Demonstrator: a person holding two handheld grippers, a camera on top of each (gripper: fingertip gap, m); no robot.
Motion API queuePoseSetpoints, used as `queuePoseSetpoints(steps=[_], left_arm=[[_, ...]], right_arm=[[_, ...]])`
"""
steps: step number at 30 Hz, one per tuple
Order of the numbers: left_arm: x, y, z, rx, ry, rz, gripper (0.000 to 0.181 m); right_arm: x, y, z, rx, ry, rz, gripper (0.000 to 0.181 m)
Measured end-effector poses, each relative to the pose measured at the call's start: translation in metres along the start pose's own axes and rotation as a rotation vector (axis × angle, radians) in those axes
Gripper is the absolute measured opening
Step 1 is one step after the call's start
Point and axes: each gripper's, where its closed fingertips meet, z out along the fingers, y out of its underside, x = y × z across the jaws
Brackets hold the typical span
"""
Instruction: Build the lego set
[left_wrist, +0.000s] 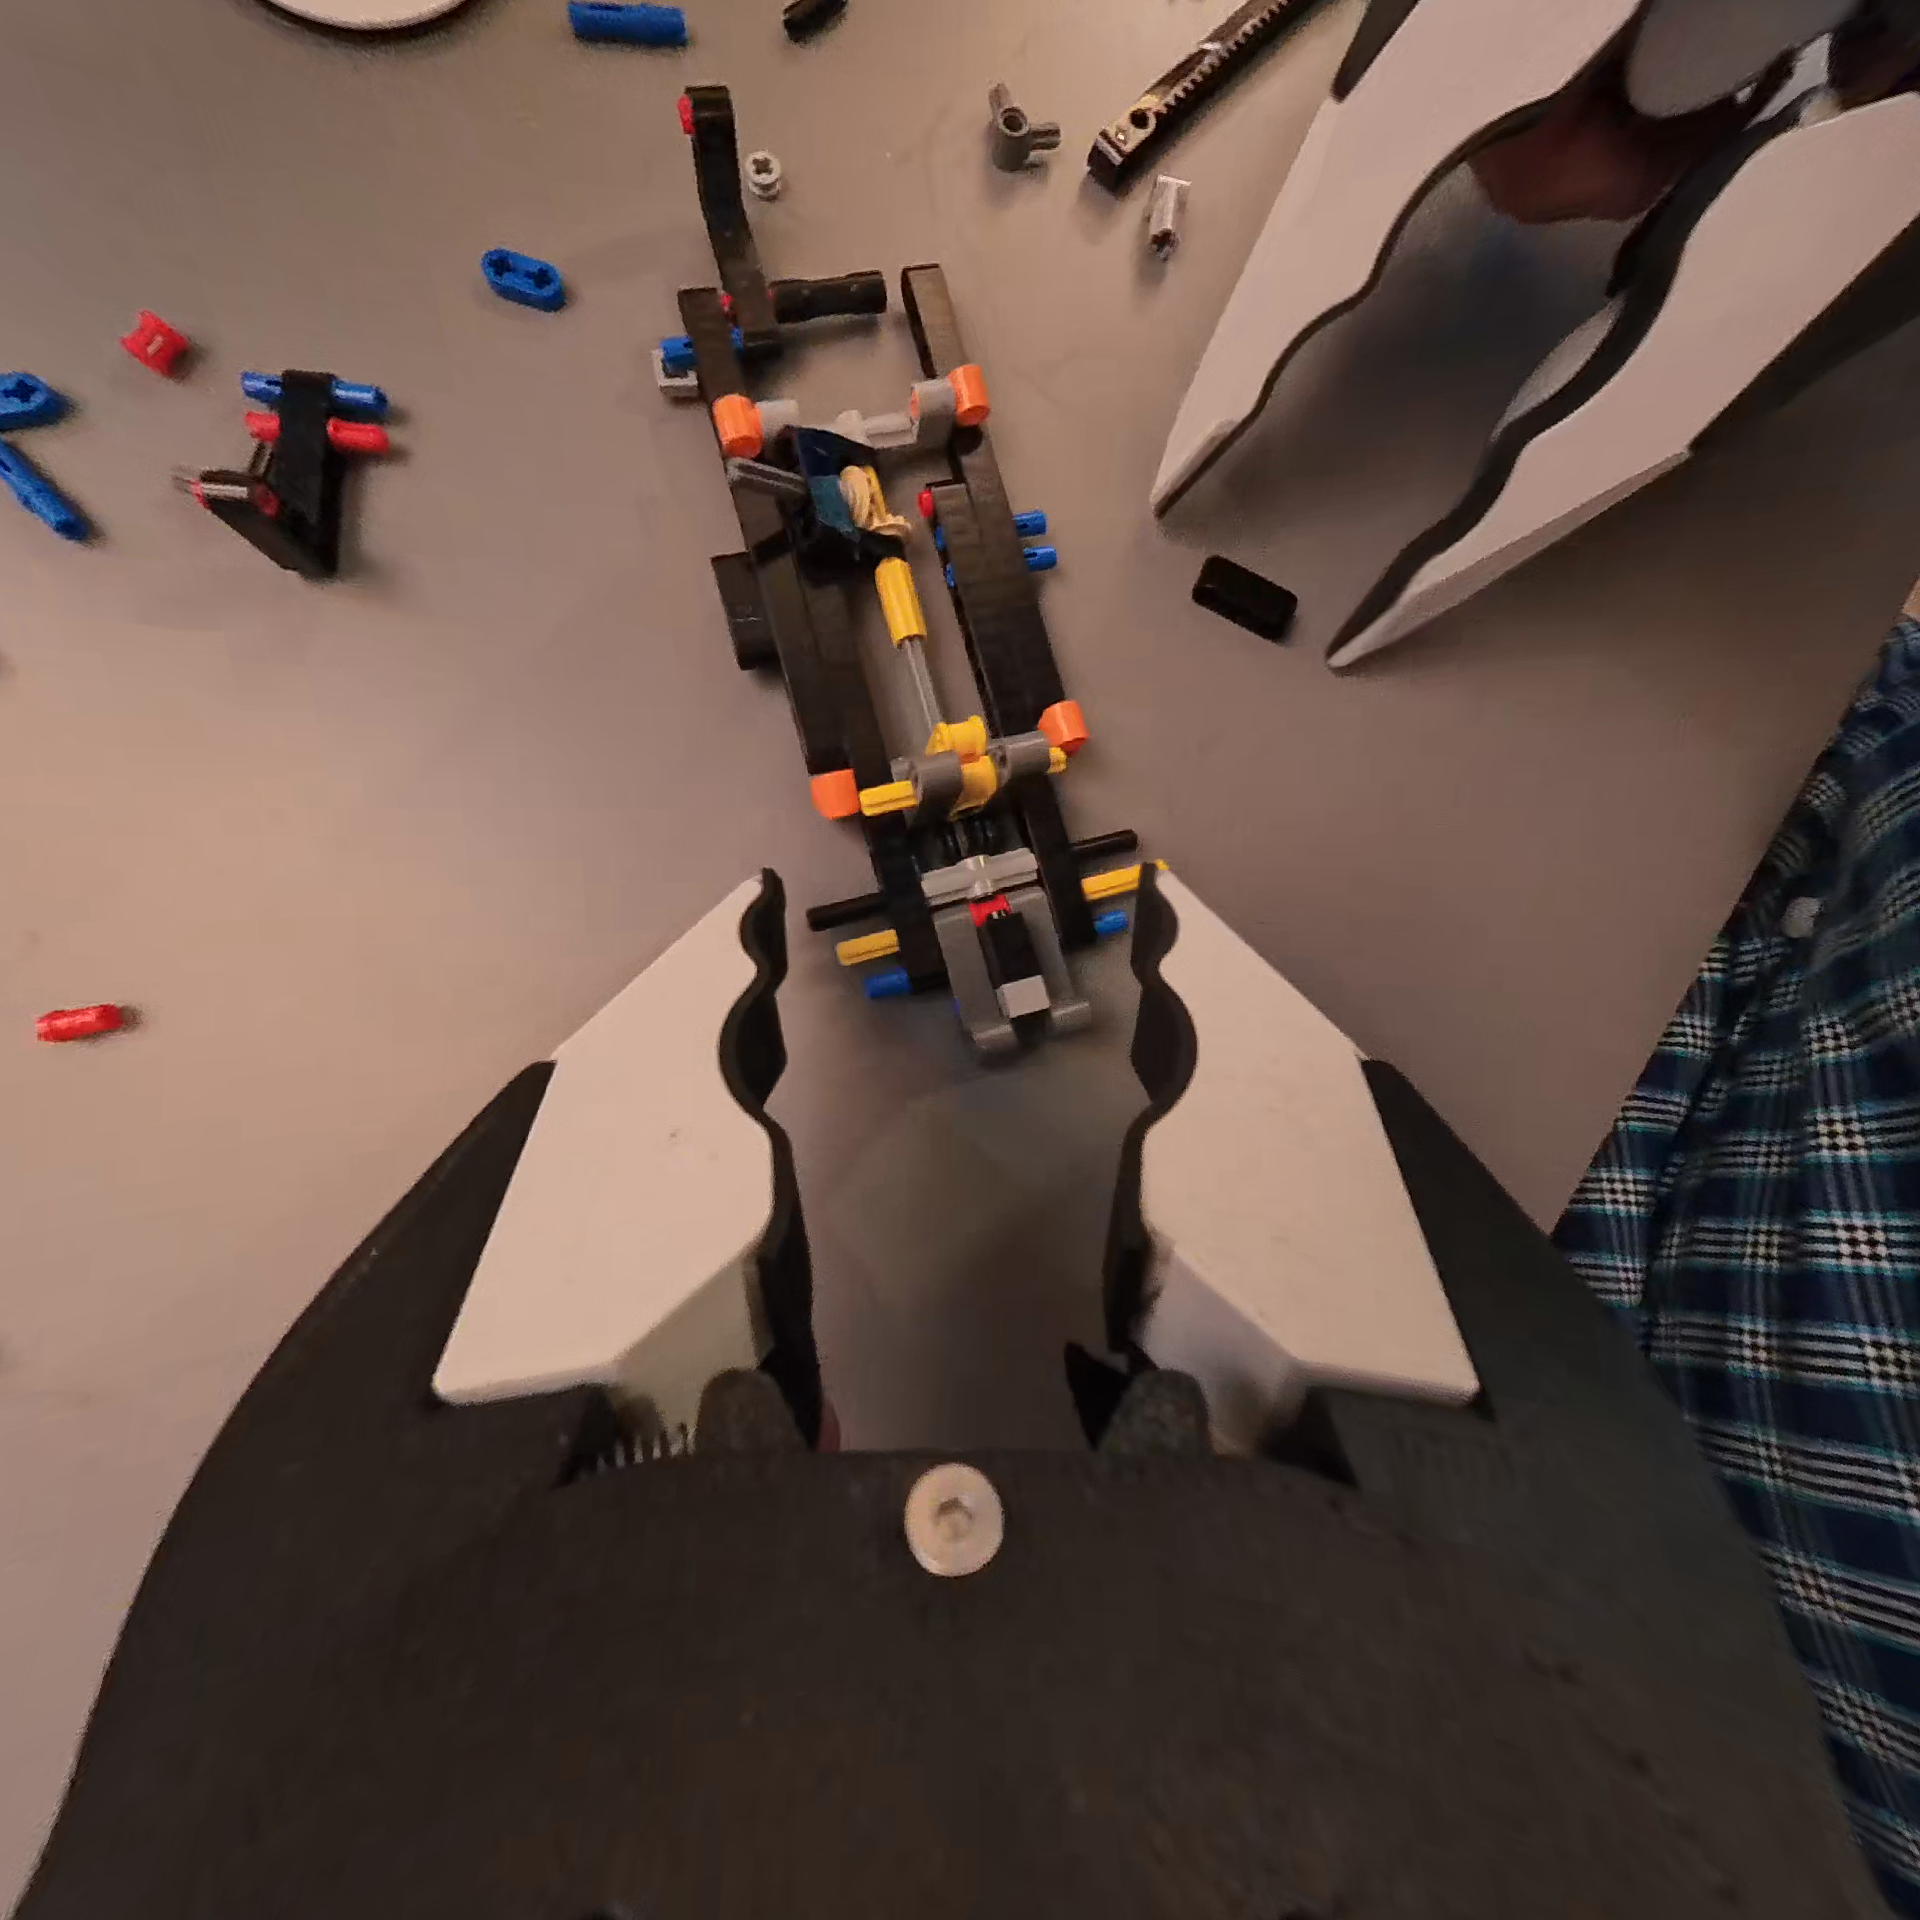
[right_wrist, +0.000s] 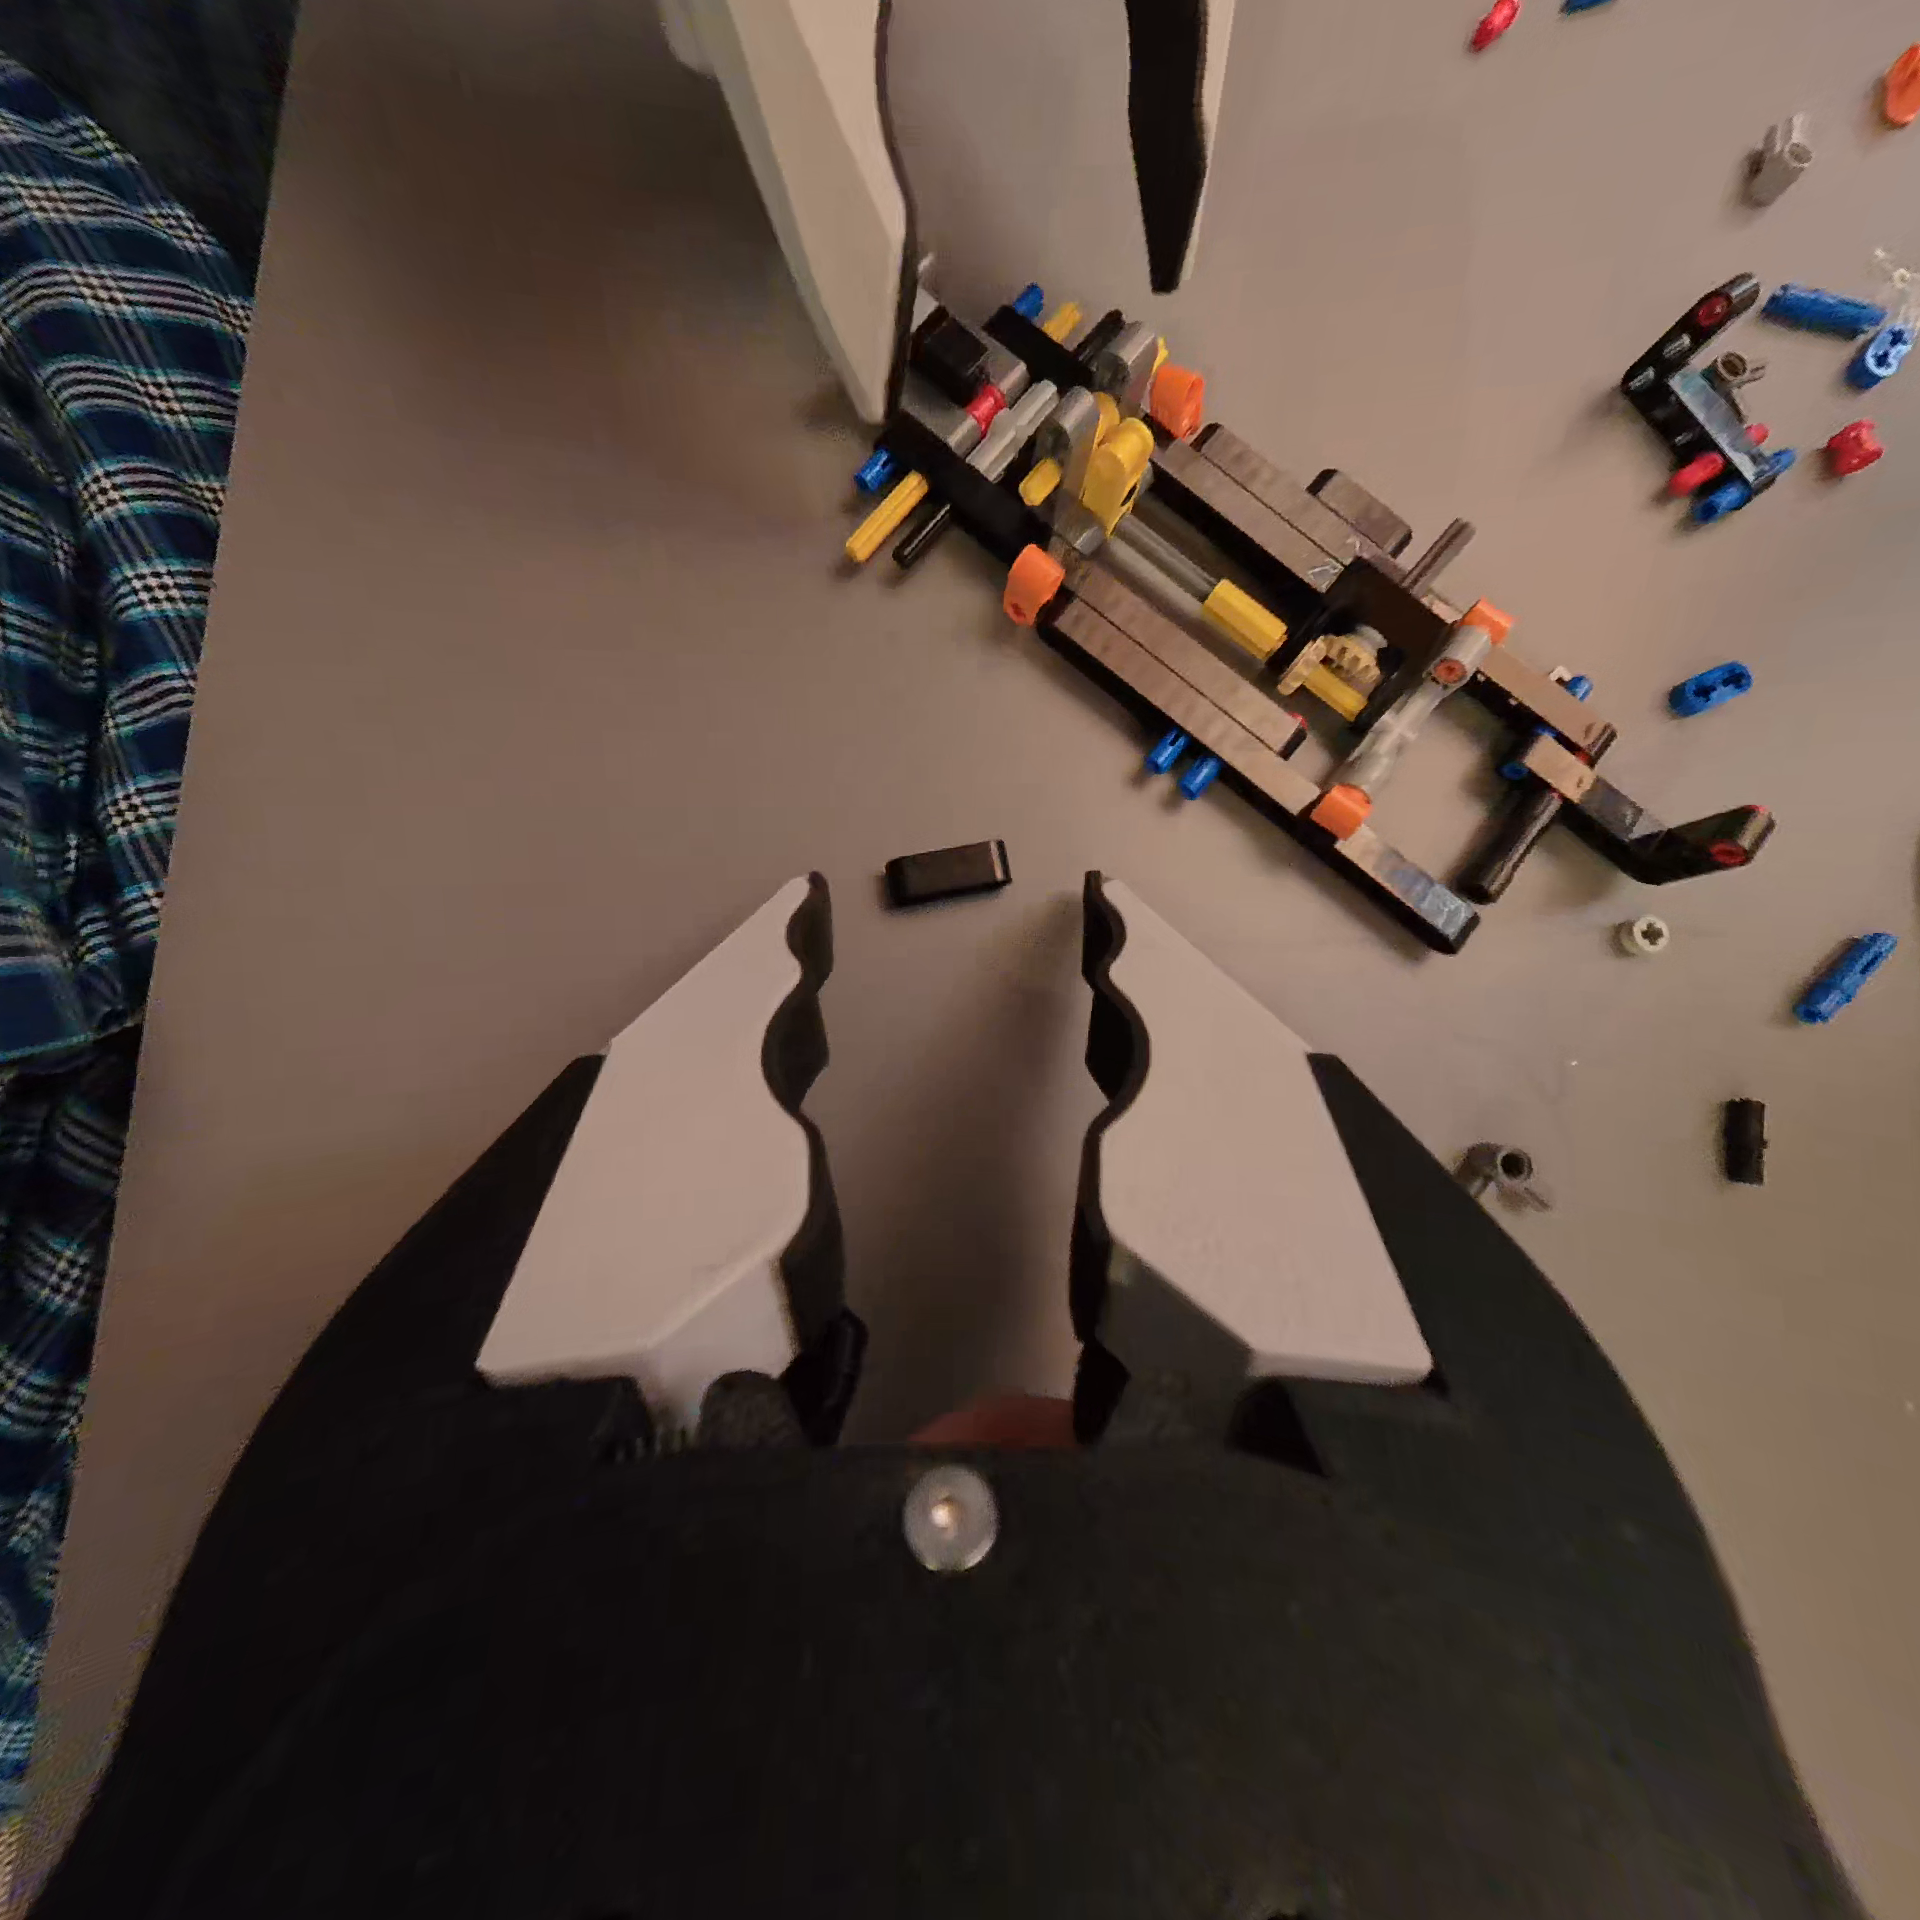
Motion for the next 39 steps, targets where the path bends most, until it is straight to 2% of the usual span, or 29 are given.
queuePoseSetpoints(steps=[3, 6, 12, 18, 21, 29, 33, 35, 37, 39], left_arm=[[0.002, 0.003, 0.004, -0.012, -0.002, 0.025, 0.064], [0.004, 0.001, 0.005, -0.001, -0.001, 0.031, 0.062], [0.004, 0.003, 0.008, -0.014, -0.011, 0.038, 0.061], [0.023, 0.008, 0.012, -0.045, 0.042, 0.039, 0.061], [0.037, 0.005, 0.009, -0.011, 0.121, 0.014, 0.06], [0.012, -0.003, -0.001, 0.062, 0.063, -0.06, 0.059], [-0.003, -0.014, -0.001, 0.125, 0.056, -0.111, 0.048], [-0.011, -0.02, -0.003, 0.158, 0.048, -0.131, 0.04], [-0.021, -0.021, -0.004, 0.163, 0.022, -0.123, 0.035], [-0.026, -0.02, 0.0, 0.145, 0.008, -0.106, 0.034]], right_arm=[[0.0, -0.003, 0.003, 0.008, -0.006, 0.004, 0.038], [-0.001, -0.004, 0.004, 0.017, -0.016, 0.0, 0.021], [0.005, -0.003, 0.003, 0.031, 0.004, 0.053, 0.021], [0.021, -0.002, 0.003, 0.041, 0.065, 0.142, 0.021], [0.022, -0.002, 0.004, 0.045, 0.066, 0.151, 0.021], [0.029, 0.0, 0.002, 0.047, 0.093, 0.172, 0.021], [0.032, 0.0, 0.002, 0.049, 0.096, 0.188, 0.022], [0.033, -0.001, 0.003, 0.055, 0.107, 0.191, 0.032], [0.033, -0.003, 0.004, 0.058, 0.102, 0.192, 0.037], [0.035, -0.002, 0.003, 0.057, 0.111, 0.181, 0.034]])
